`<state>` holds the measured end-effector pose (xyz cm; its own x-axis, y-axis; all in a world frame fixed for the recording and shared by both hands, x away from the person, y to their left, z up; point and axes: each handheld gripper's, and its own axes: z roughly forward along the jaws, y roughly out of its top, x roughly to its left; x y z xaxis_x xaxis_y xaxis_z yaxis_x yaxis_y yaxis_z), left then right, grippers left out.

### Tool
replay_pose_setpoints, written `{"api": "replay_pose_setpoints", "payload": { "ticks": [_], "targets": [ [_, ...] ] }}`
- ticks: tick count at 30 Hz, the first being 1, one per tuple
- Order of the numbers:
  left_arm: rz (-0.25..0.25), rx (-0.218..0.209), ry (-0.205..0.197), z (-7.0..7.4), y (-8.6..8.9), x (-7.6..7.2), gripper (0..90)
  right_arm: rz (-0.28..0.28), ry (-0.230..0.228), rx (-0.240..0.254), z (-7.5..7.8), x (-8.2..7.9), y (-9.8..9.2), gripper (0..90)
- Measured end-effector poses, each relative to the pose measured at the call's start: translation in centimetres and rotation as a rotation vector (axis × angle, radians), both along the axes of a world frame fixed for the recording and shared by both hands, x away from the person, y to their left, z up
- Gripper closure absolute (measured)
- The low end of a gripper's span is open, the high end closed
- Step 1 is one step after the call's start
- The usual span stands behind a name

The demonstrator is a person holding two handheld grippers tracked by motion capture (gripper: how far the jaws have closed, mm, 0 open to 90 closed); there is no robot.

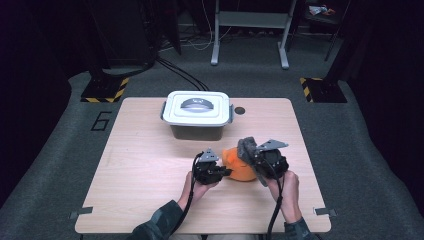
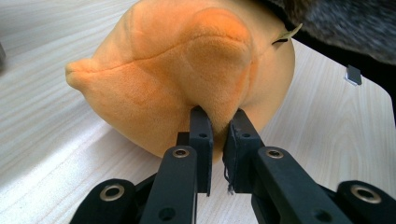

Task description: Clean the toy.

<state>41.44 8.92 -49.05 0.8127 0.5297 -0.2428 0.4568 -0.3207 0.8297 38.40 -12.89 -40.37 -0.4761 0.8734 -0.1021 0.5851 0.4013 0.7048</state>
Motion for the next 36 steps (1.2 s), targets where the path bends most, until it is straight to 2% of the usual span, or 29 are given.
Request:
{"api": "replay_pose_setpoints", "payload": {
  "ticks": [2,3,4,7,8,10,15,17,19,21,27,31,33,36],
  "targets": [
    [0.000,0.005,-0.003,0.0,0.0,0.0,82.6,0.033,0.003,-0.025,-0.1,-0.1,1.4,74.8],
    [0.001,0.009,-0.003,0.0,0.1,0.1,82.6,0.047,0.009,-0.055,-0.3,0.0,2.3,74.7],
    [0.006,0.008,0.001,-0.1,0.2,0.1,82.6,0.044,0.009,-0.068,-0.6,0.1,2.7,74.8],
    [0.007,0.000,0.004,-0.2,0.2,0.1,82.6,0.050,0.013,-0.080,-0.8,0.3,2.9,74.8],
    [0.006,-0.001,0.004,-0.2,0.2,0.1,82.6,0.057,-0.001,-0.079,-0.9,0.5,2.8,74.8],
    [0.002,0.003,0.003,-0.1,0.2,0.1,82.6,0.043,0.014,-0.082,-0.9,0.5,2.7,74.9],
    [-0.005,0.008,0.000,-0.1,0.1,0.1,82.5,0.021,0.017,-0.066,-1.1,0.7,1.5,74.9],
    [-0.008,0.008,0.000,-0.2,0.1,0.2,82.5,-0.014,0.027,-0.049,-1.4,1.0,0.4,74.8],
    [-0.007,0.005,0.005,-0.2,0.1,0.1,82.5,-0.018,0.023,-0.046,-1.5,1.1,0.1,74.8],
    [-0.007,0.006,0.005,-0.2,0.1,0.1,82.5,-0.057,0.043,-0.026,-2.0,1.5,-1.1,74.8],
    [-0.012,0.008,0.005,-0.1,-0.1,0.1,82.5,-0.099,0.072,-0.002,-3.1,2.5,-2.9,74.8],
    [-0.010,0.005,0.006,-0.2,0.0,0.2,82.5,-0.131,0.080,-0.001,-3.8,3.0,-3.7,74.8],
    [-0.013,0.006,0.005,-0.2,-0.1,0.1,82.5,-0.155,0.107,0.006,-4.9,3.7,-4.5,74.8],
    [-0.009,0.007,0.003,-0.2,-0.1,0.1,82.5,-0.175,0.128,0.002,-5.3,3.9,-4.9,74.8]
  ]
}}
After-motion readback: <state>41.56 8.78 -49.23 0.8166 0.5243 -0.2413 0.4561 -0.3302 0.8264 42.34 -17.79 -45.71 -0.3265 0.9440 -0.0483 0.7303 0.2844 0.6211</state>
